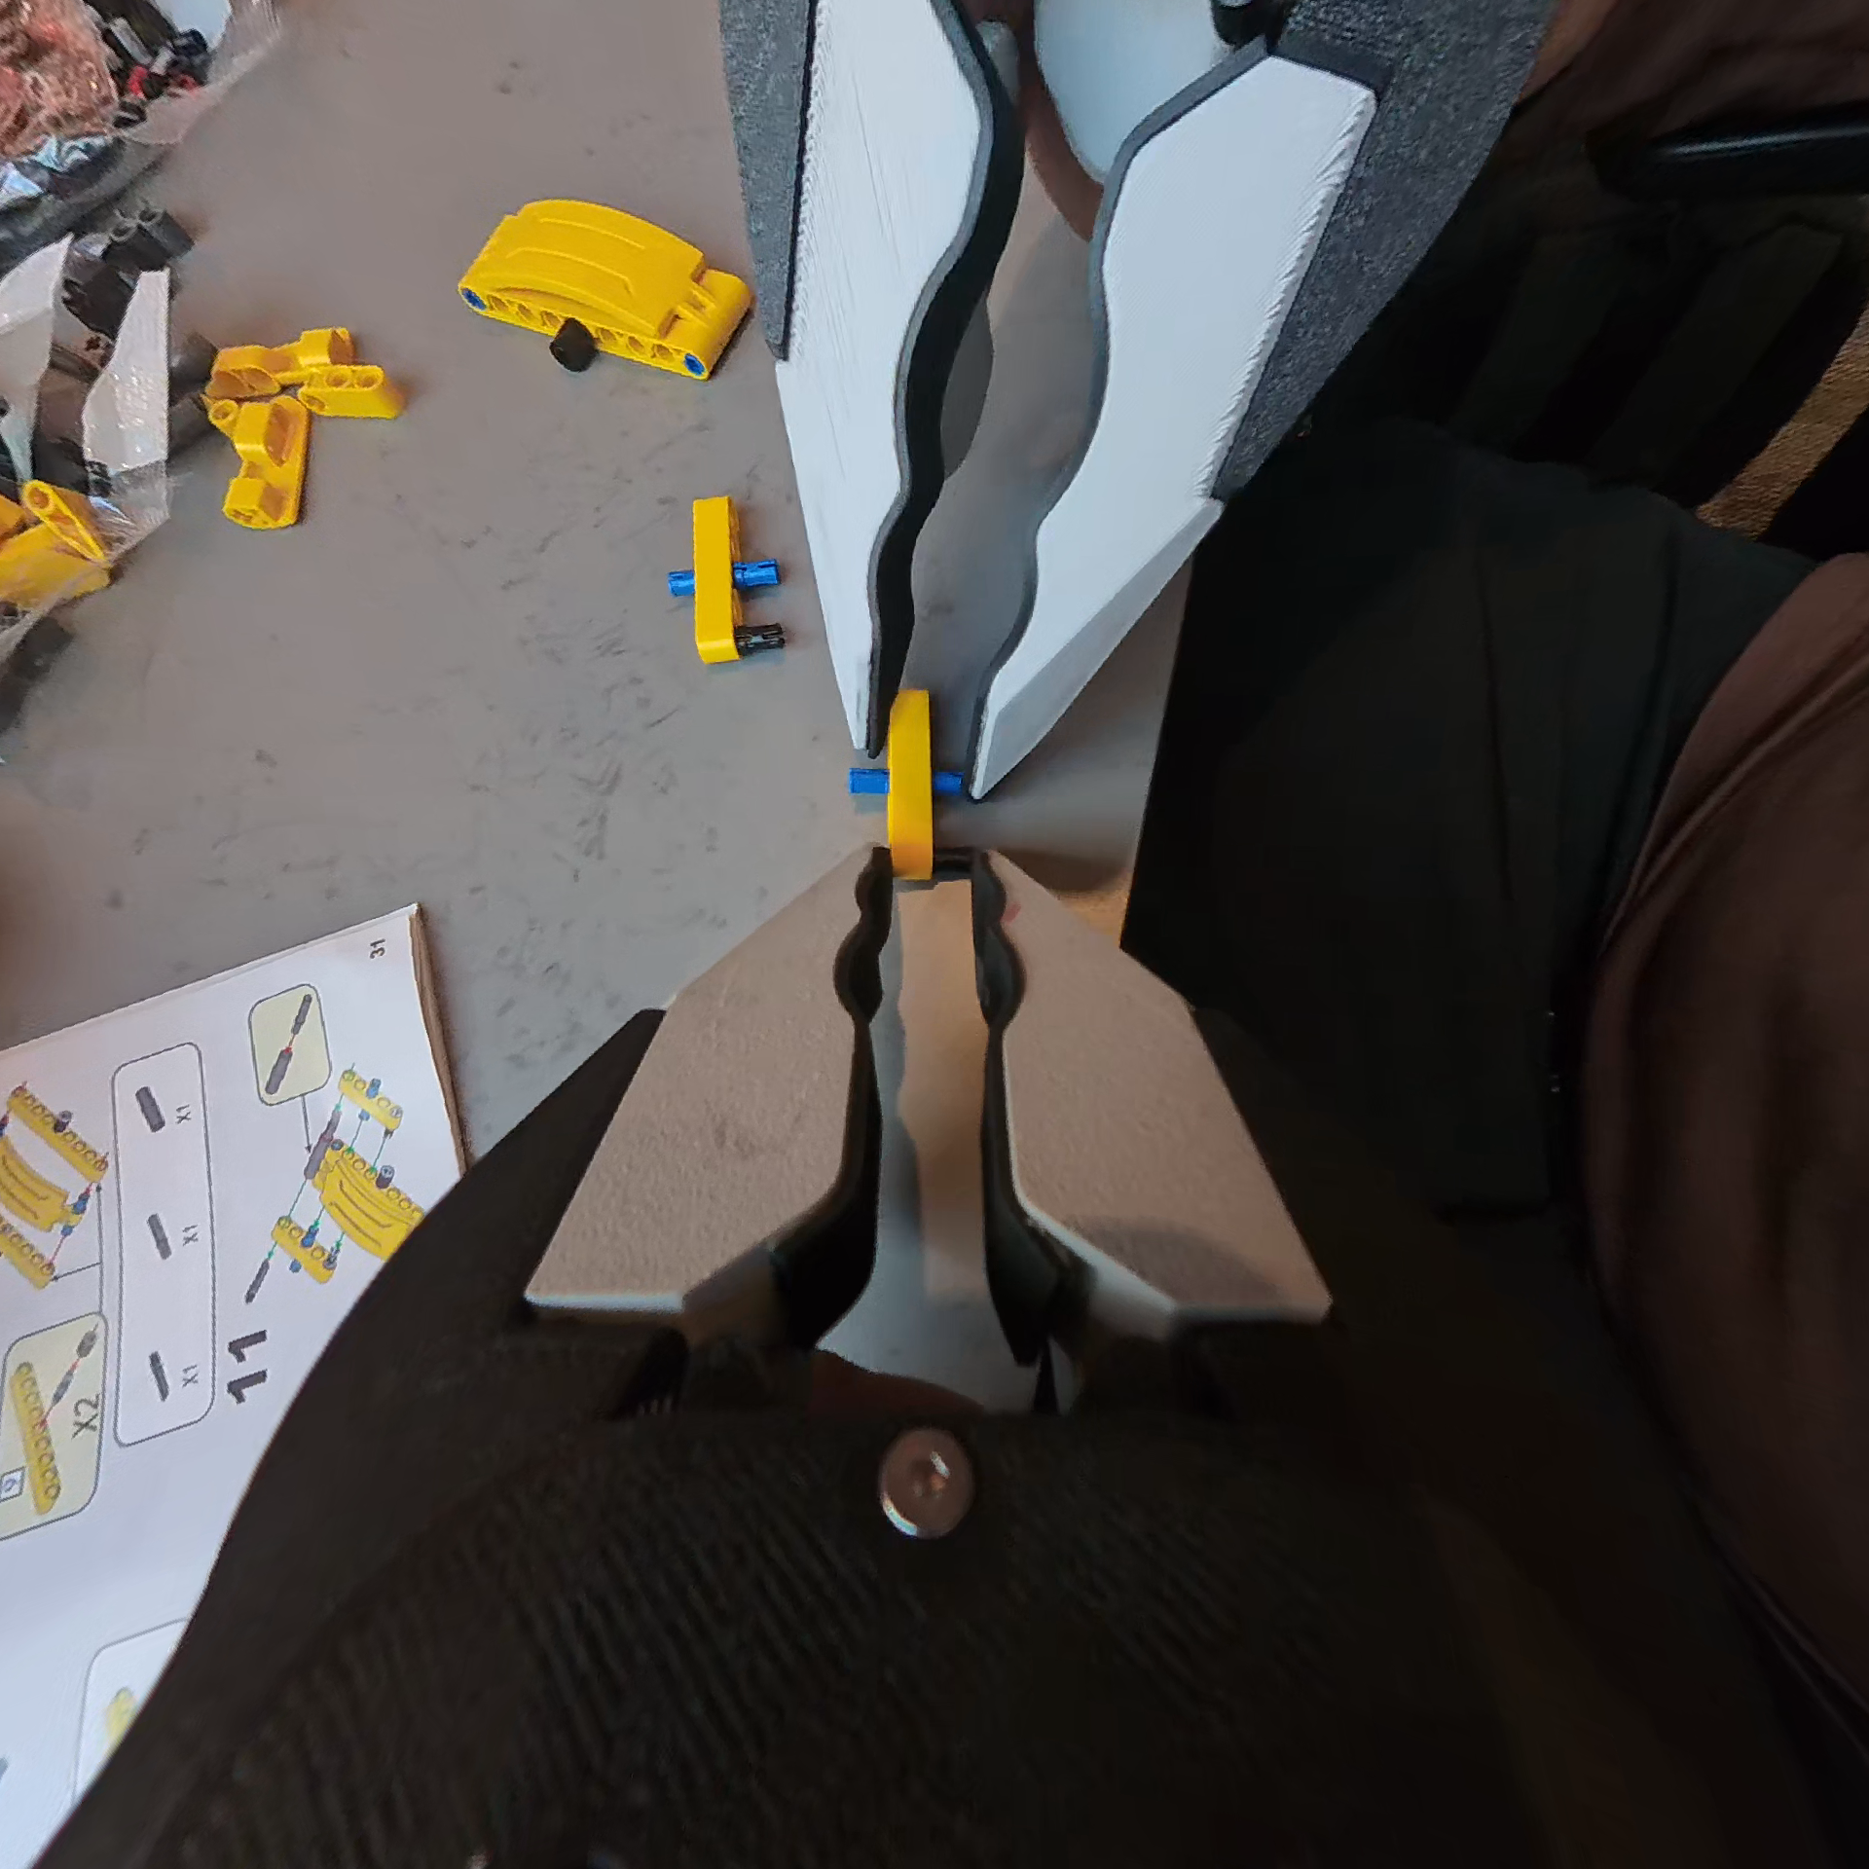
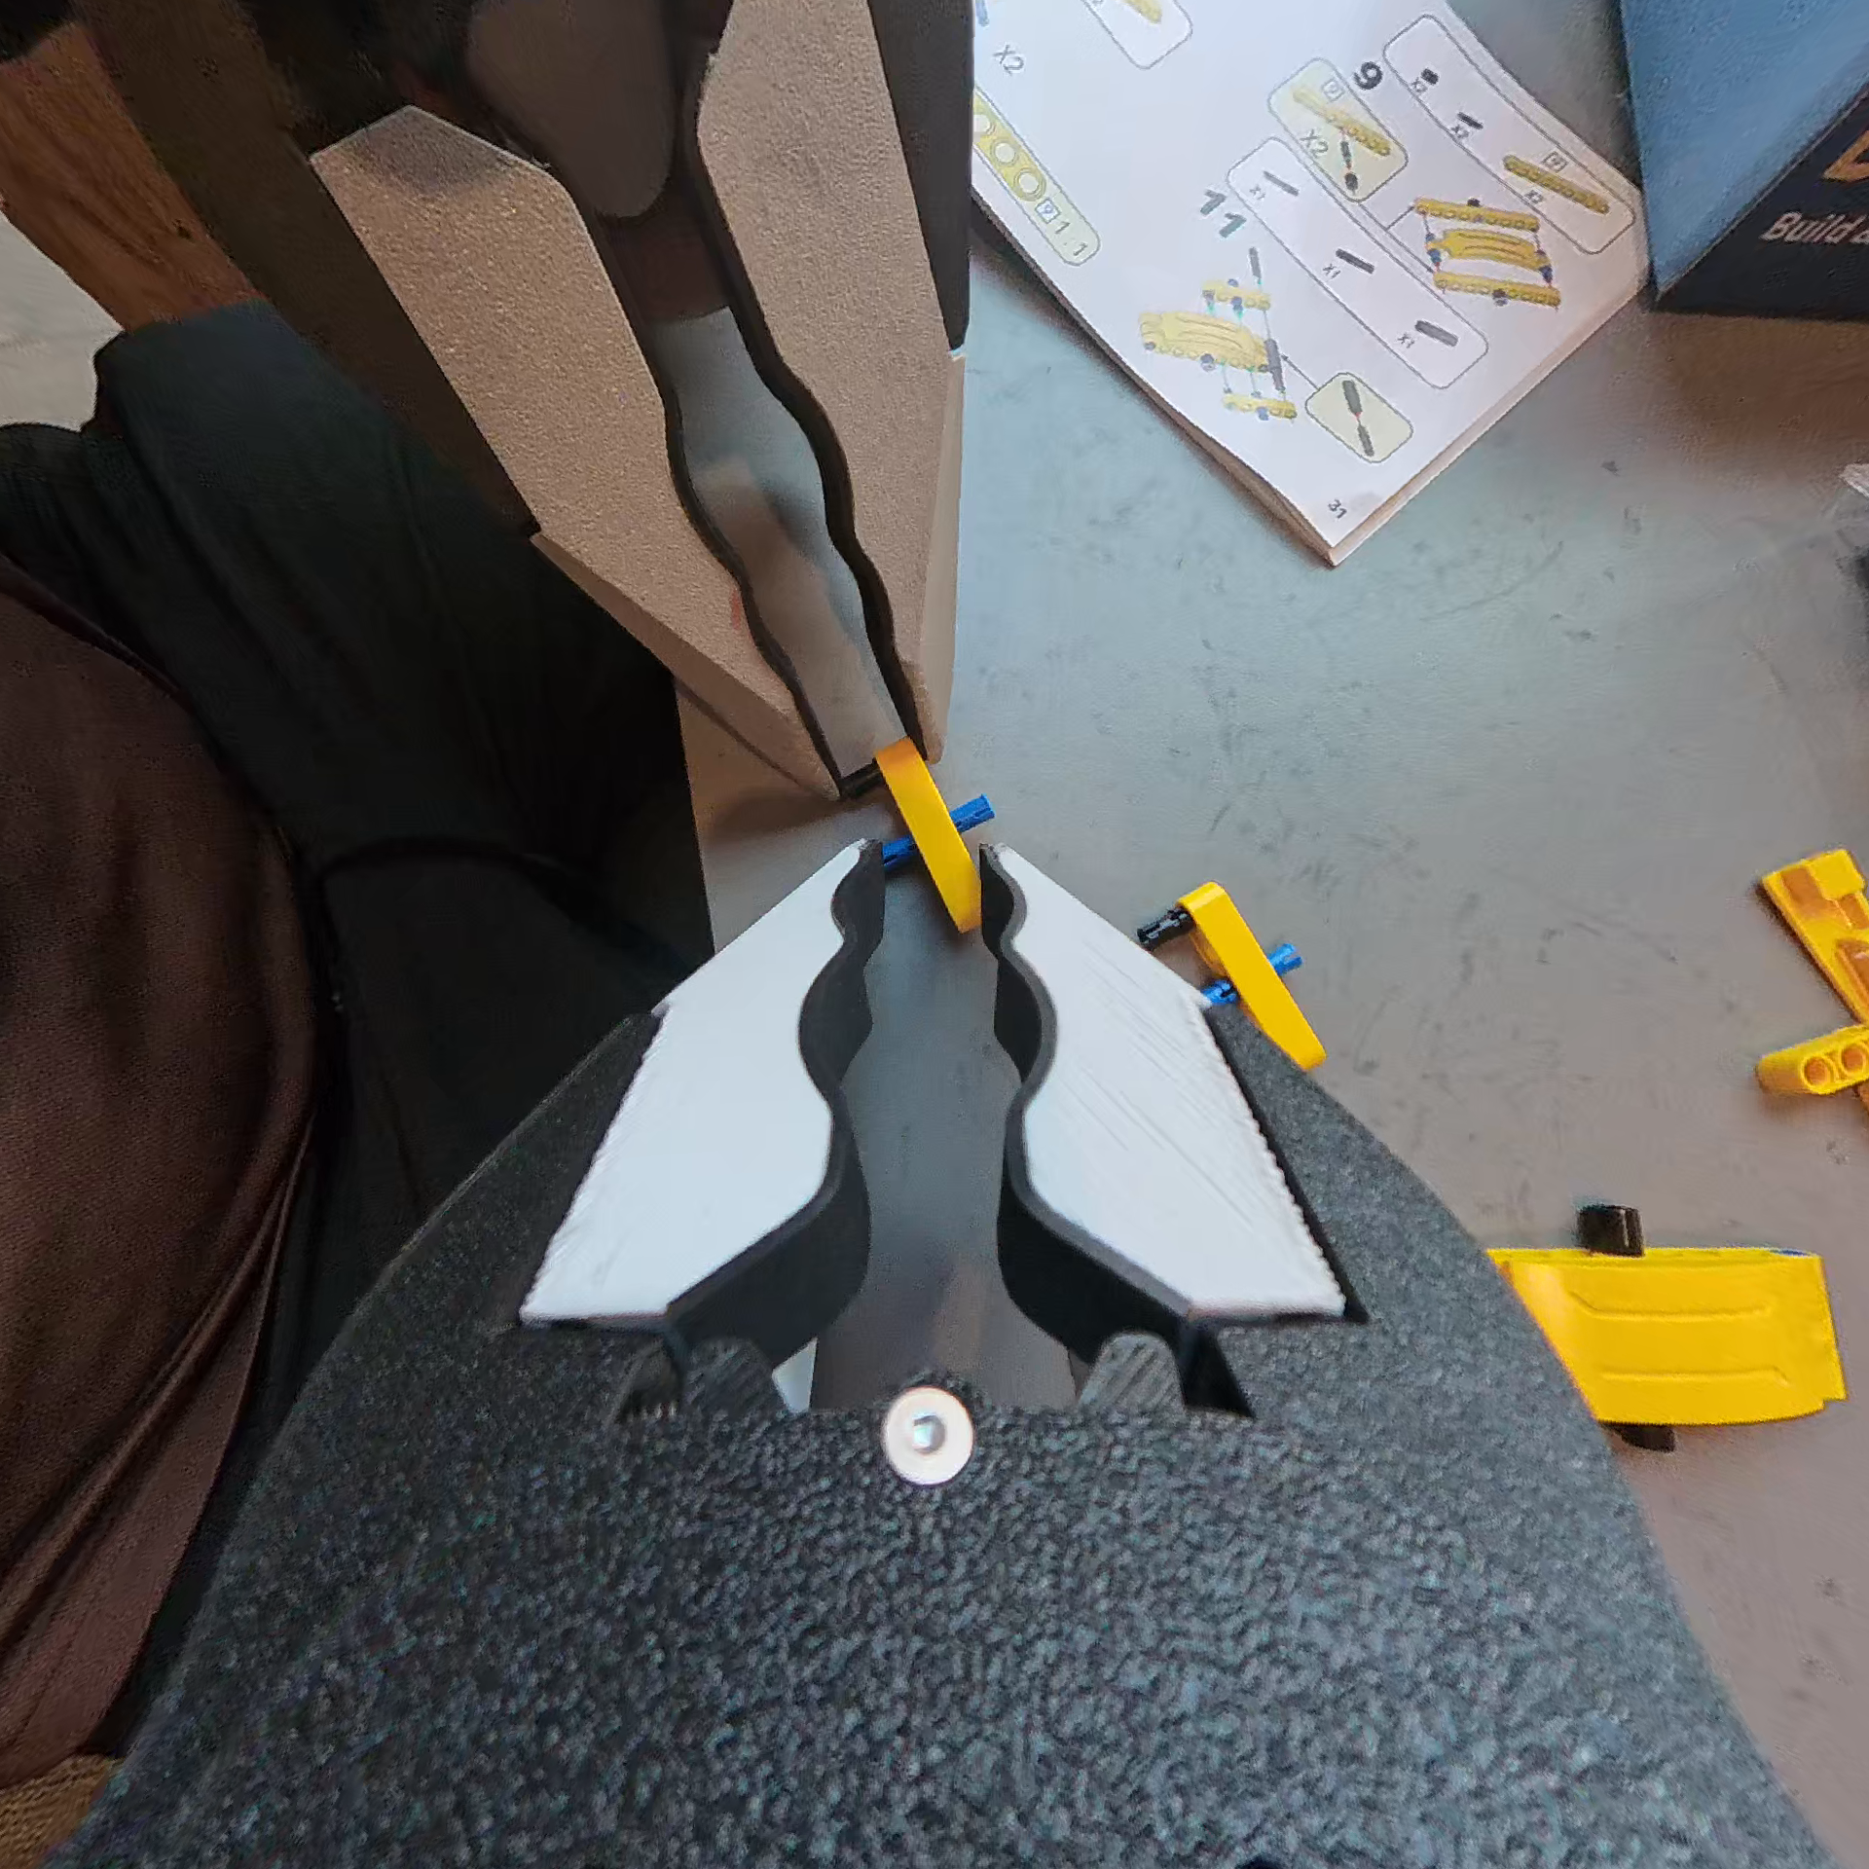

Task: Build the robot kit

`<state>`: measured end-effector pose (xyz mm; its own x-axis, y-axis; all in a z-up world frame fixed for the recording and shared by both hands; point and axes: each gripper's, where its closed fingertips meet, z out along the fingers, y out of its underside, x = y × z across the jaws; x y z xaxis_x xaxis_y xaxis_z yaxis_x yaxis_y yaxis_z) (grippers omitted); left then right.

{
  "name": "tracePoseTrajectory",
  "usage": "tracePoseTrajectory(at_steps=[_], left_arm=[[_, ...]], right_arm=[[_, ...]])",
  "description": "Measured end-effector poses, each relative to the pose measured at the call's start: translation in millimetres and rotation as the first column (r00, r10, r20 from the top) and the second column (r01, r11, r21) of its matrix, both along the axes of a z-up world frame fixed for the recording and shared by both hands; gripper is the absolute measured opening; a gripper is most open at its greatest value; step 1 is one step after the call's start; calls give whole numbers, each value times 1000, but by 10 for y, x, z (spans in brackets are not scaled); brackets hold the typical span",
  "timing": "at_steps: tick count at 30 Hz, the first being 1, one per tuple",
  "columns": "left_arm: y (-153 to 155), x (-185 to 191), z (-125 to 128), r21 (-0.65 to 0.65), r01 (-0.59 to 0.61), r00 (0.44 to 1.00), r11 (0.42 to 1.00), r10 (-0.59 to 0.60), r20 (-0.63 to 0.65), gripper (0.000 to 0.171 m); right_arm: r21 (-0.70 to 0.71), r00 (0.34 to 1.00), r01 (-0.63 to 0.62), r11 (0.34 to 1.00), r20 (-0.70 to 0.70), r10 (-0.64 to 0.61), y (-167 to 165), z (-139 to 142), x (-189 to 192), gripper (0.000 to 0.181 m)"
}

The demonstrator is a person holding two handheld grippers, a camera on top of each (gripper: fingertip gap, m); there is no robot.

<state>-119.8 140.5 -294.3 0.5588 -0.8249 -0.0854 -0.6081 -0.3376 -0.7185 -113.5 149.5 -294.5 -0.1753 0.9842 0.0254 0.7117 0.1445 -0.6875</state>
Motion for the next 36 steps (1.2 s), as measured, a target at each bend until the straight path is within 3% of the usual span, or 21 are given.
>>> tracePoseTrajectory(at_steps=[11,16,21,26,30,33,36], left_arm=[[13,-34,-4,-42,-30,999,999,32,30,13],[16,-60,-3,-56,-38,999,998,40,35,32],[8,-256,72,-62,-53,999,997,54,9,37],[180,-747,592,36,-235,970,971,232,67,41],[410,-1465,1221,147,-553,824,820,512,245,47],[389,-1799,1600,154,-658,719,737,554,420,44],[354,-1939,1718,150,-681,685,716,552,475,43]], right_arm=[[-18,999,-1,1000,-43,0,25,1,-31,20],[37,998,-8,999,-60,10,28,10,-30,22],[15,998,-12,1000,-69,13,39,28,10,34],[-2,986,15,1000,-164,-15,147,185,77,35],[-17,948,107,994,-299,-107,381,439,95,34],[-57,912,152,987,-377,-163,503,597,123,33],[-82,908,142,987,-387,-163,505,605,134,32]])
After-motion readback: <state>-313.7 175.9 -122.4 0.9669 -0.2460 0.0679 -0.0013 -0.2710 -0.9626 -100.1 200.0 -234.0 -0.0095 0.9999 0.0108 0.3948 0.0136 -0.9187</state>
